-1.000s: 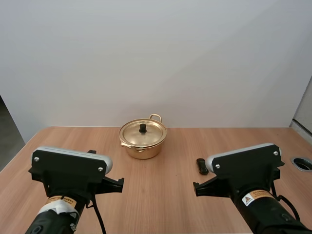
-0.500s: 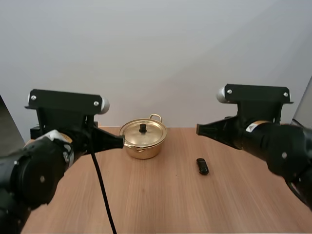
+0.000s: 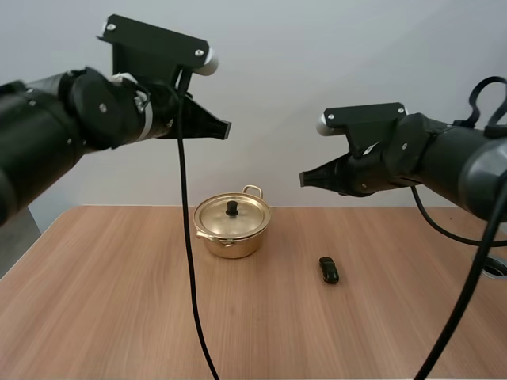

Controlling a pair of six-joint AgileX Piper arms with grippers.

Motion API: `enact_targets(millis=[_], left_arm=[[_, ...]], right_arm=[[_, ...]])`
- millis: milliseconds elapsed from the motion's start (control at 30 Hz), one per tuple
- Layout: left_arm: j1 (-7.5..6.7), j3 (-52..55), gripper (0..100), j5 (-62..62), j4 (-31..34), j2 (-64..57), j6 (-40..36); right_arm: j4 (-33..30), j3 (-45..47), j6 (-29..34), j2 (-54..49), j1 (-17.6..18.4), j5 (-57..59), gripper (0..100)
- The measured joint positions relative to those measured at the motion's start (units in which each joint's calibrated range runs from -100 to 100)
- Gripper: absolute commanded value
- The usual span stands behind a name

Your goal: Open the pot, put the car inside, and close it

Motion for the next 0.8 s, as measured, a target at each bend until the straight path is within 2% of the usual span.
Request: enact_targets(millis=[33, 67, 133, 200, 267, 300, 467, 800], left_arm=[[-0.12, -1.94, 11, 2.81, -0.09, 2.04, 1.26], [-0.18, -3.68, 20, 4.99, -0.09, 3.65, 2.12], [-0.18, -6.45, 42, 9.84, -0.09, 7.65, 3.98], [-0.2, -8.19, 66, 12.55, -0.36, 11.64, 4.76], [-0.28, -9.17, 78, 13.8, -0.65, 15.24, 4.75], [-0.28, -9.71, 79, 13.8, -0.91, 17.24, 4.75], [-0.37, -10.71, 79, 13.79, -1.16, 26.4, 4.75], [-0.47, -12.92, 79, 12.37, -2.27, 45.48, 5.32]], right_arm=[[0.0, 0.0, -0.18, 2.01, 0.08, -0.56, 0], [-0.13, 0.0, -0.18, 4.01, 0.08, -1.37, 9], [-0.6, 0.0, -0.18, 7.63, 0.08, -2.7, 34], [-2.13, 0.0, -0.18, 11.69, 0.08, -3.61, 66], [-3.45, 0.0, -0.18, 15.67, 0.08, -5.03, 87], [-3.65, 0.0, -0.18, 17.14, 0.08, -5.87, 91], [-4.61, -0.69, -0.18, 23.18, 0.08, -8.04, 85], [-4.53, -1.98, -0.18, 26.47, 0.08, -4.17, 85]])
